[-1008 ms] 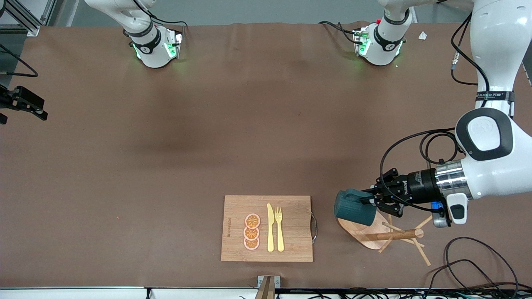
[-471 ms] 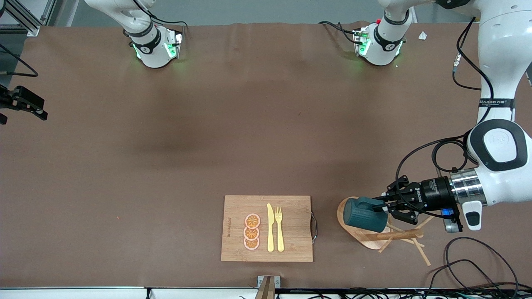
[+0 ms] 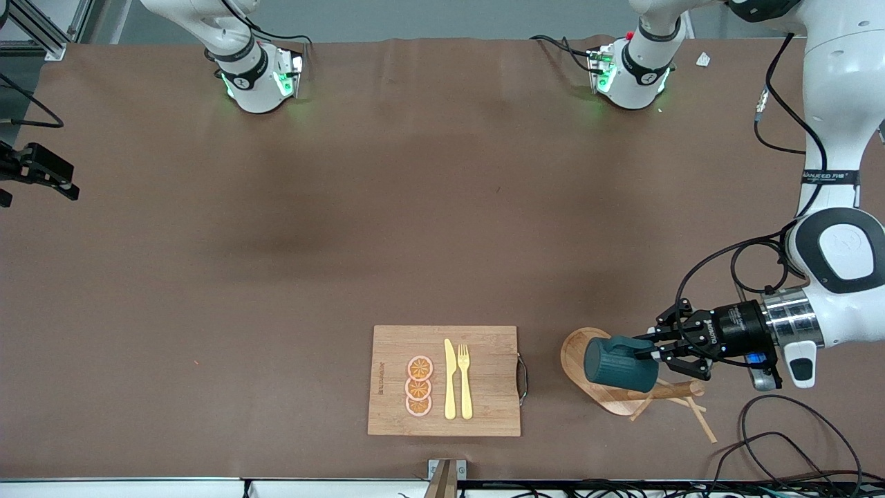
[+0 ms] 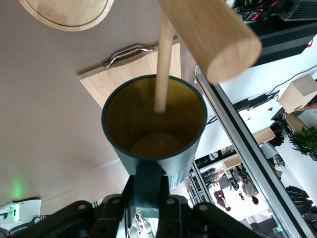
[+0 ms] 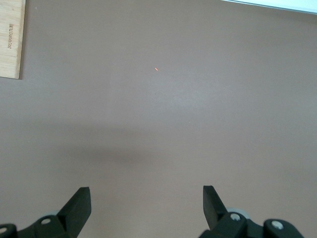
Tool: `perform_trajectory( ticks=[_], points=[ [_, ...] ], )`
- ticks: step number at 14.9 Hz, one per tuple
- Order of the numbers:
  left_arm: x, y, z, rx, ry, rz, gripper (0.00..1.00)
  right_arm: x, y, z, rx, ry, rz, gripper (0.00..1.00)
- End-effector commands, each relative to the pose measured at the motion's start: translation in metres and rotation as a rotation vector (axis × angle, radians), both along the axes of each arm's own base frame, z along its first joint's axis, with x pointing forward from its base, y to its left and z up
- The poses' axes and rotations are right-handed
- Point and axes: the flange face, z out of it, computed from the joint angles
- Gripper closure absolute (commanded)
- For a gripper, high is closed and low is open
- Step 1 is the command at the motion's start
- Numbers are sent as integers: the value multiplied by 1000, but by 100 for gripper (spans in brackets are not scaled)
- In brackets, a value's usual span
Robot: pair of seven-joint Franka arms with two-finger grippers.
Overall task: Pass cup and hang on rack
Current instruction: 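Hook the mug handle onto a rack peg with the left gripper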
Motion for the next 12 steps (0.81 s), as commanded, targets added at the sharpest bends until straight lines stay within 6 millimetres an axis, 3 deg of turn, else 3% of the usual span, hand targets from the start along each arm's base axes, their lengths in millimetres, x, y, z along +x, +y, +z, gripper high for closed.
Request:
perform_trajectory(
  ticks=[1, 6, 12],
  points=[
    [2, 13, -4, -52, -2, 23, 100, 1, -2, 3, 12, 6, 10, 0],
    [5, 34, -17, -71, -17, 38, 100, 2, -2, 4, 9, 3, 19, 0],
    [6, 40, -27, -83, -6, 46, 99, 2, -2, 3, 9, 5, 21, 0]
  ],
)
